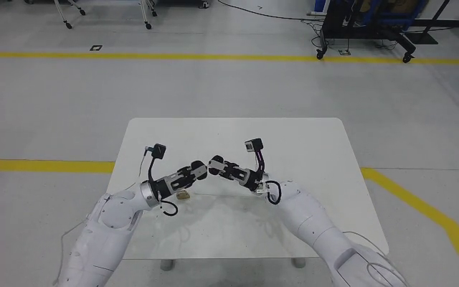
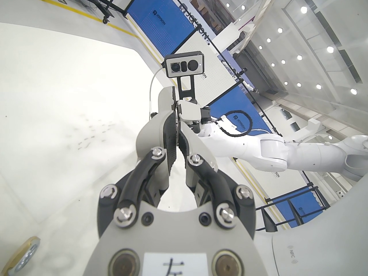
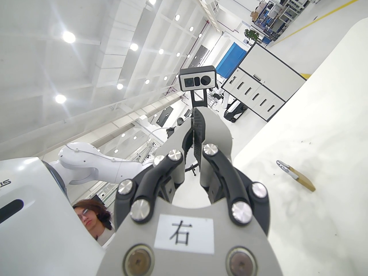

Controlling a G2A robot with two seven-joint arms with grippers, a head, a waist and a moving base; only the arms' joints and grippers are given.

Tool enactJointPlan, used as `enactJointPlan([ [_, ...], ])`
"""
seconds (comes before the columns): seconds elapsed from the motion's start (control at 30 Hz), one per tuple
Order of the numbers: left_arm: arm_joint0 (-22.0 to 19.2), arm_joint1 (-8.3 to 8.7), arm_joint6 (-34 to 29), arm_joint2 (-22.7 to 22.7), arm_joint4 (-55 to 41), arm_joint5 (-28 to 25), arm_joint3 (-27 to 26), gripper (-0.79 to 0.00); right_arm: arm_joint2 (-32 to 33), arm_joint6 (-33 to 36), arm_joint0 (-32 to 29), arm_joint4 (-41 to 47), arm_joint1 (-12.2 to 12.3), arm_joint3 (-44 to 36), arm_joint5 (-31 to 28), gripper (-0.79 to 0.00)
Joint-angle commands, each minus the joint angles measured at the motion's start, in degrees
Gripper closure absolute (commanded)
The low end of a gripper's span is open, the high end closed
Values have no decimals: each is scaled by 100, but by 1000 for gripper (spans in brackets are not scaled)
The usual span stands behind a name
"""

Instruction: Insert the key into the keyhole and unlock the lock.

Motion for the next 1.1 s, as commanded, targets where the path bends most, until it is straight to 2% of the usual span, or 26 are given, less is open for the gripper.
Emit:
enactJointPlan([
  [0.0, -1, 5, 11, 6, -2, 13, 1, 0, 21, 0, -5, -36, -7, 9, 0, 0],
  [0.03, -4, 8, 17, 4, -5, 22, 6, 0, 26, 0, -5, -54, -11, 14, 0, 0],
  [0.07, -7, 10, 27, 0, -8, 27, 9, 0, 30, 0, -4, -67, -15, 18, 0, -77],
  [0.13, -9, 14, 55, -11, -61, 54, 17, 0, 51, 0, 6, -78, -22, 64, 0, -785],
  [0.3, 18, 28, 235, -86, -78, -121, -2, 0, 69, 0, 19, -64, -31, 95, 0, -785],
  [0.77, 43, 29, 215, -75, -181, -85, -18, 0, 69, 0, 19, -64, -31, 95, 0, -785],
  [0.87, 68, 42, 314, -92, 314, 10, -164, 0, 77, -26, 28, -132, -24, 110, 20, -785],
  [0.9, 106, 46, 379, -92, 483, 53, -230, 0, 69, -35, 50, -357, -5, 77, 176, -785],
  [0.97, 164, 54, 348, -63, 581, 97, -308, 0, 144, 319, 14, -57, 54, -211, 602, -785],
  [1.07, 205, 88, 0, -53, 549, 203, -312, 0, 471, 905, 12, -210, 278, -398, 905, -785],
])
